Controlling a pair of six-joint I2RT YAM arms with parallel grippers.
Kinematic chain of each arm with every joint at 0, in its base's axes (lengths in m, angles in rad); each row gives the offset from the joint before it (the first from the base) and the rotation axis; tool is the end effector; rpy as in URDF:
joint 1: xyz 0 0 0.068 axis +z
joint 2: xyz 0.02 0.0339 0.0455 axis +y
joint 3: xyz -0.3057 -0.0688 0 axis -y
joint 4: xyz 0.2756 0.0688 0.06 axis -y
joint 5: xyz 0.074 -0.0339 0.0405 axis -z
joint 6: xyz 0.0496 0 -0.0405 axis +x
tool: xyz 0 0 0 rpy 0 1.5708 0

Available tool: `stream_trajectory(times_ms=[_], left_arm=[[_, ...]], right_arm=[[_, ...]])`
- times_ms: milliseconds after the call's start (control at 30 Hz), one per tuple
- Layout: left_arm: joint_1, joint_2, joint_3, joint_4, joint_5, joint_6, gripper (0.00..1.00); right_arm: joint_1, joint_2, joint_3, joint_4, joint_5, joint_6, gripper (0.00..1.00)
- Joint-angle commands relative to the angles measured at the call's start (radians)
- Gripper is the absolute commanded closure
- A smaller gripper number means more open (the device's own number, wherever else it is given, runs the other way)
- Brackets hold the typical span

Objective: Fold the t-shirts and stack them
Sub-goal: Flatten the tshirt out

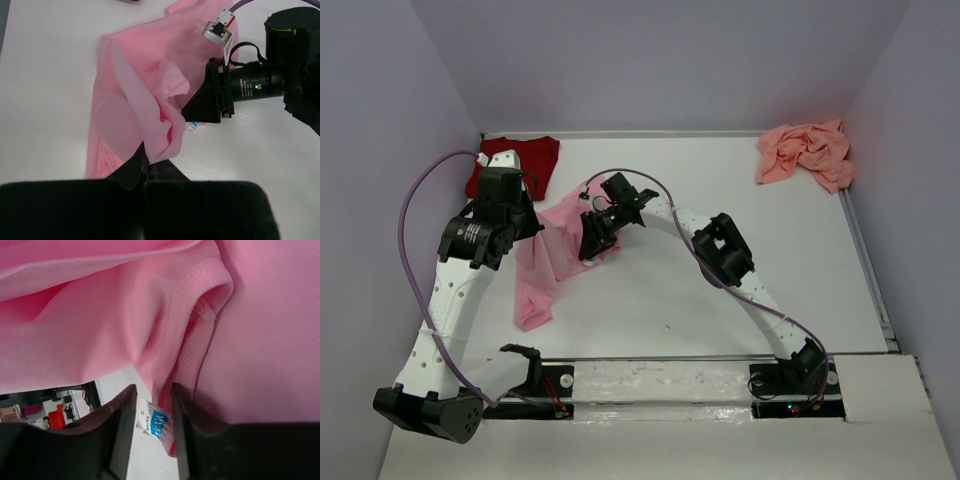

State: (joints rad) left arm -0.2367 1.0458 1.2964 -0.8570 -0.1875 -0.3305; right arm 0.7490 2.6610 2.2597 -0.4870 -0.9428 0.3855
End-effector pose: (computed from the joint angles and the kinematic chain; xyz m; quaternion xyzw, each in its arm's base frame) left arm 0.2158 -0.0425 0.4346 -0.0847 0.8791 -0.0496 0.4665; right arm 0.4365 0.4606 0.1224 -0.3012 0.7983 0.5211 0.0215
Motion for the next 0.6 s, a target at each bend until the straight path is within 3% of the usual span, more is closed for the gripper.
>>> stream_trajectory(times_ms=[0,100,267,567], left_arm=[[-0.007,-0.006,0.011,0.027,-0.009,0.015,1.00],[-0.007,-0.006,0.012,0.029,-0.015,0.013,1.00],[-0.007,0.000,0.012,0.033,-0.020,0.013,1.00],[-0.007,0.005,0.012,0.042,-0.040,0.013,1.00]], right_arm=[[0.019,-0.027,-0.026,-0.044,0.019,-0.031,0.64],[0.029,-0.032,-0.049,-0.051,0.022,-0.043,0.67],[0.038,-0.030,-0.061,-0.062,0.018,-0.039,0.99],[0.027,-0.105,-0.066,-0.076,0.018,-0.019,1.00]])
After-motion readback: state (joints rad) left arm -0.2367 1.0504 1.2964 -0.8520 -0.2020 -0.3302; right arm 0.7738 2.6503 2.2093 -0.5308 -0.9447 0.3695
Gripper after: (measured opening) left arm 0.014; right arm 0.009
